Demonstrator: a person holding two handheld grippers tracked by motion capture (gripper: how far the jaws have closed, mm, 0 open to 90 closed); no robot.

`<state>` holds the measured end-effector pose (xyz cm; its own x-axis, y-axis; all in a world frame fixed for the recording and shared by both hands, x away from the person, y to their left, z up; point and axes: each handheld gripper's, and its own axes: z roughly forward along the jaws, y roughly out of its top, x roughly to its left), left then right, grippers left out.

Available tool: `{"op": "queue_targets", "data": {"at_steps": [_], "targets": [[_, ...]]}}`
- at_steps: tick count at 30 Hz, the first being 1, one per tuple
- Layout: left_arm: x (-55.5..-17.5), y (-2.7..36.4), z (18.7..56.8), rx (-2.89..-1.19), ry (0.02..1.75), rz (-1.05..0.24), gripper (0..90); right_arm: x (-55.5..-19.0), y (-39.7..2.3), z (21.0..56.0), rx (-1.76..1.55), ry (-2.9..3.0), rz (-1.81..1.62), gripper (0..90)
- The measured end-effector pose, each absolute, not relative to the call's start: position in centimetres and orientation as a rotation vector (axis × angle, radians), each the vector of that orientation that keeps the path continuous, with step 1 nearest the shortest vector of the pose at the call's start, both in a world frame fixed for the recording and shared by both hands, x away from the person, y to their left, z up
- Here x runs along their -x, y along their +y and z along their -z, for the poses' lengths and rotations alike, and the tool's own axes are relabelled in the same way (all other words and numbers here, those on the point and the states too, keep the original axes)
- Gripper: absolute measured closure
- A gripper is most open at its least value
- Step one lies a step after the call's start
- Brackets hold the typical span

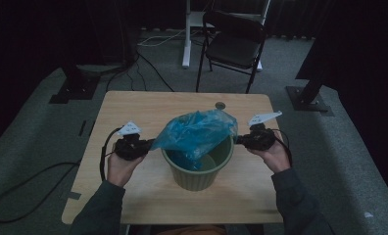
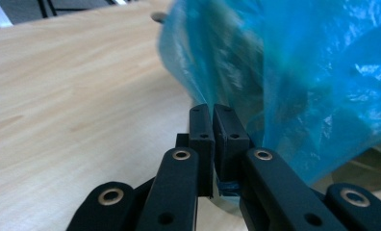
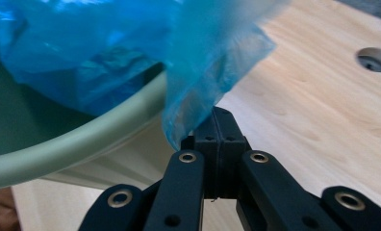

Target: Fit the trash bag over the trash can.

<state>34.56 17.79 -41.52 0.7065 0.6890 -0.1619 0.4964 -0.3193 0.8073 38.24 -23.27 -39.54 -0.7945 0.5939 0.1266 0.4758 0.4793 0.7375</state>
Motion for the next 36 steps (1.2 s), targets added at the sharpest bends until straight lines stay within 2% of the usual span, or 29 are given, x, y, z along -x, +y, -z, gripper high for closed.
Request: {"op": "queue_targets", "data": {"at_steps": [6, 8, 10, 15, 23, 31, 34, 36], "targets": [[-34.7, 16.5, 42.6, -2.035, 0.909, -0.258, 85.3, -38.0, -21.9, 40.5, -0.890, 2.622, -1.136, 90.0], [-34.8, 16.8, 42.7, -2.024, 0.927, -0.252, 81.8, -38.0, -22.1, 40.7, -0.893, 2.625, -1.144, 90.0], [-34.8, 17.5, 42.5, -2.000, 0.945, -0.255, 75.3, -37.9, -22.5, 40.5, -0.904, 2.597, -1.146, 81.7], [-34.4, 19.8, 41.5, -1.936, 0.982, -0.289, 62.3, -37.5, -24.4, 39.0, -0.938, 2.512, -1.200, 72.9], [-33.5, 22.2, 40.2, -1.821, 0.991, -0.271, 56.2, -36.5, -26.2, 36.4, -0.908, 2.438, -1.328, 66.1], [-34.0, 21.6, 39.7, -1.785, 0.957, -0.215, 51.1, -37.1, -24.6, 36.0, -0.836, 2.461, -1.344, 57.5], [-34.3, 21.3, 39.6, -1.754, 0.965, -0.207, 50.2, -37.7, -23.8, 36.0, -0.835, 2.459, -1.344, 57.8], [-34.4, 21.5, 39.4, -1.720, 0.978, -0.204, 47.7, -37.9, -23.6, 36.0, -0.834, 2.466, -1.343, 65.3]]}}
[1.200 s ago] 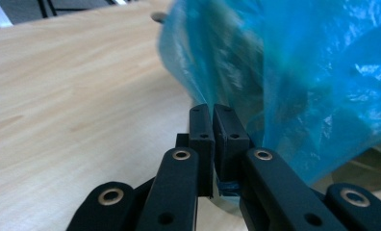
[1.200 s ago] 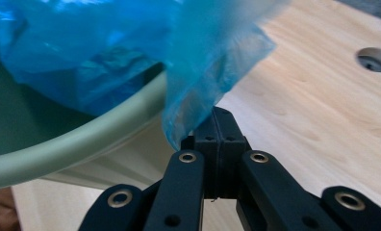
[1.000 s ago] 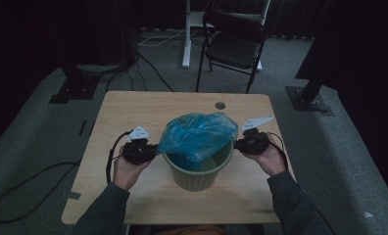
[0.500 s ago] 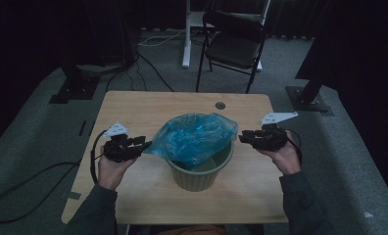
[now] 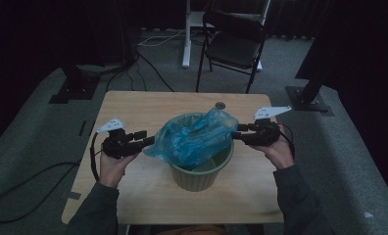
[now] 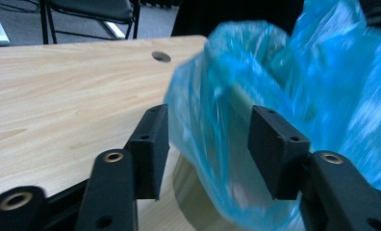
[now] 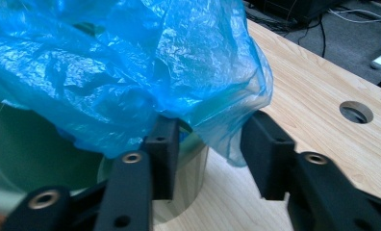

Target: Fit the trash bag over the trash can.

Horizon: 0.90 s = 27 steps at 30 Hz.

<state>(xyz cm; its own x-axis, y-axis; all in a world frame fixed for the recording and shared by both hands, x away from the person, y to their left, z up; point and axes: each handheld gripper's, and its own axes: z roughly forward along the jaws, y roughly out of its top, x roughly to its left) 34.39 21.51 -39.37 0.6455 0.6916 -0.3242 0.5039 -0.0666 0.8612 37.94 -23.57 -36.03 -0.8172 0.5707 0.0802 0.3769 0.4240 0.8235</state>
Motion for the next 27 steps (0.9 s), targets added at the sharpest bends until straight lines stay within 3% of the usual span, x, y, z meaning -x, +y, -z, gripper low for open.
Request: {"op": "queue_targets", "data": {"at_steps": [4, 7, 17, 27], "targets": [[-33.9, 22.2, 39.1, -1.681, 0.951, -0.174, 47.4, -38.0, -23.5, 36.0, -0.832, 2.466, -1.340, 80.2], [-32.7, 21.9, 39.0, -1.723, 0.890, -0.159, 47.4, -37.8, -23.8, 35.9, -0.826, 2.466, -1.344, 86.6], [-30.5, 20.6, 39.1, -1.838, 0.785, -0.113, 48.9, -36.7, -24.4, 36.3, -0.809, 2.504, -1.328, 88.3], [-29.6, 18.5, 40.1, -1.969, 0.724, -0.097, 62.2, -35.0, -24.8, 37.2, -0.768, 2.579, -1.311, 89.9]]}}
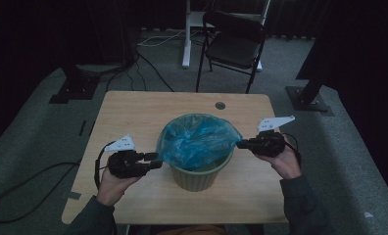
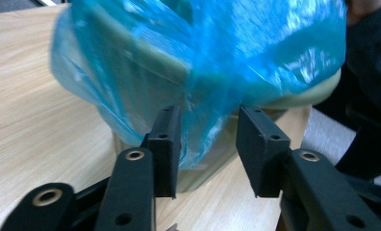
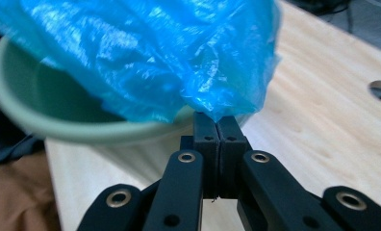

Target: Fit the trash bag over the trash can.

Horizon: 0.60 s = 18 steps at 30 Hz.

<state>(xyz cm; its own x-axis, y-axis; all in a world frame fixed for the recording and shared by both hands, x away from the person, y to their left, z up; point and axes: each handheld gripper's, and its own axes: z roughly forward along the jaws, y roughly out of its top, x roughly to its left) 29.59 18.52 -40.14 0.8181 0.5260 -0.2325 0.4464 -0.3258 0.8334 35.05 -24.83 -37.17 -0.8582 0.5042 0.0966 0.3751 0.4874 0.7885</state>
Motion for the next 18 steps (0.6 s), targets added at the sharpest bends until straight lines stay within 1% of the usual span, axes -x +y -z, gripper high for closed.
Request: {"op": "queue_targets", "data": {"at_steps": [8, 14, 18], "targets": [[-29.6, 17.1, 40.2, -2.019, 0.686, -0.142, 72.5, -33.8, -24.4, 38.1, -0.709, 2.667, -1.269, 89.8], [-30.4, 16.6, 40.1, -2.019, 0.699, -0.172, 73.2, -34.4, -23.7, 38.3, -0.717, 2.659, -1.258, 89.9], [-31.6, 16.5, 40.0, -2.009, 0.736, -0.217, 73.0, -35.3, -23.6, 38.4, -0.748, 2.639, -1.267, 89.9]]}}
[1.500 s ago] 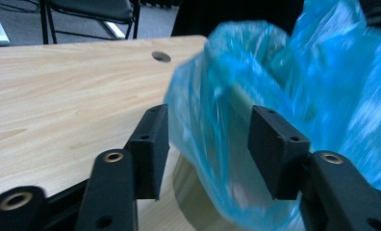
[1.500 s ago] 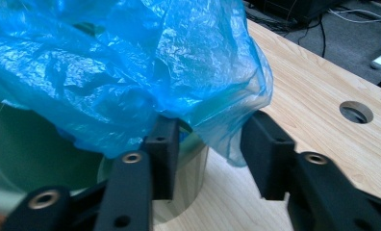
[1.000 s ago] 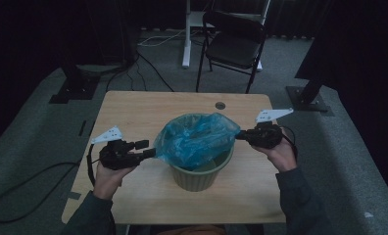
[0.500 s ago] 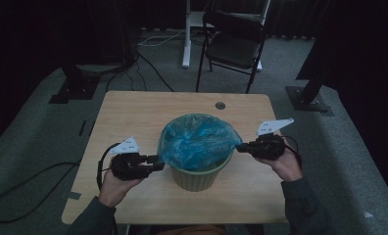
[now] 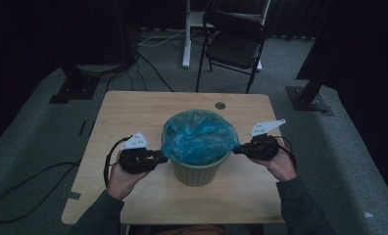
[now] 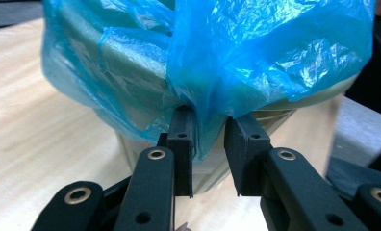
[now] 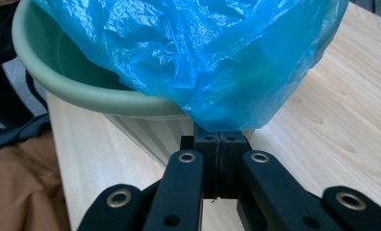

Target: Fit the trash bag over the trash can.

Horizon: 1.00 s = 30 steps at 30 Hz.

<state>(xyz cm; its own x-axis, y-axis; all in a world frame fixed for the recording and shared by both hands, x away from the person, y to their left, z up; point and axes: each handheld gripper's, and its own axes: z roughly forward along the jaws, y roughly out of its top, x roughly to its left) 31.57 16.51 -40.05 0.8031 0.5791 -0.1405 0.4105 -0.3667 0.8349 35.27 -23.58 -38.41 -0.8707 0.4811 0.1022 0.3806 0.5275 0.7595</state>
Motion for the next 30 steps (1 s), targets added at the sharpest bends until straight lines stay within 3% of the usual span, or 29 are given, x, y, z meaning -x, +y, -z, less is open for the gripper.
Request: {"op": "queue_targets", "data": {"at_steps": [4, 13, 18, 22, 30], "targets": [[-32.7, 16.7, 40.1, -1.993, 0.770, -0.239, 71.5, -36.0, -23.4, 38.5, -0.768, 2.617, -1.266, 89.9], [-31.4, 18.6, 38.8, -1.936, 0.747, -0.268, 57.0, -36.1, -23.9, 38.4, -0.789, 2.594, -1.270, 89.8], [-31.6, 18.6, 38.2, -1.930, 0.735, -0.282, 55.5, -36.0, -23.8, 38.2, -0.779, 2.597, -1.267, 89.8], [-31.8, 18.2, 38.2, -1.935, 0.727, -0.287, 59.1, -35.8, -23.7, 38.3, -0.765, 2.602, -1.268, 89.8], [-32.1, 17.3, 38.6, -1.956, 0.721, -0.318, 75.9, -35.6, -23.1, 38.3, -0.741, 2.610, -1.261, 89.8]]}}
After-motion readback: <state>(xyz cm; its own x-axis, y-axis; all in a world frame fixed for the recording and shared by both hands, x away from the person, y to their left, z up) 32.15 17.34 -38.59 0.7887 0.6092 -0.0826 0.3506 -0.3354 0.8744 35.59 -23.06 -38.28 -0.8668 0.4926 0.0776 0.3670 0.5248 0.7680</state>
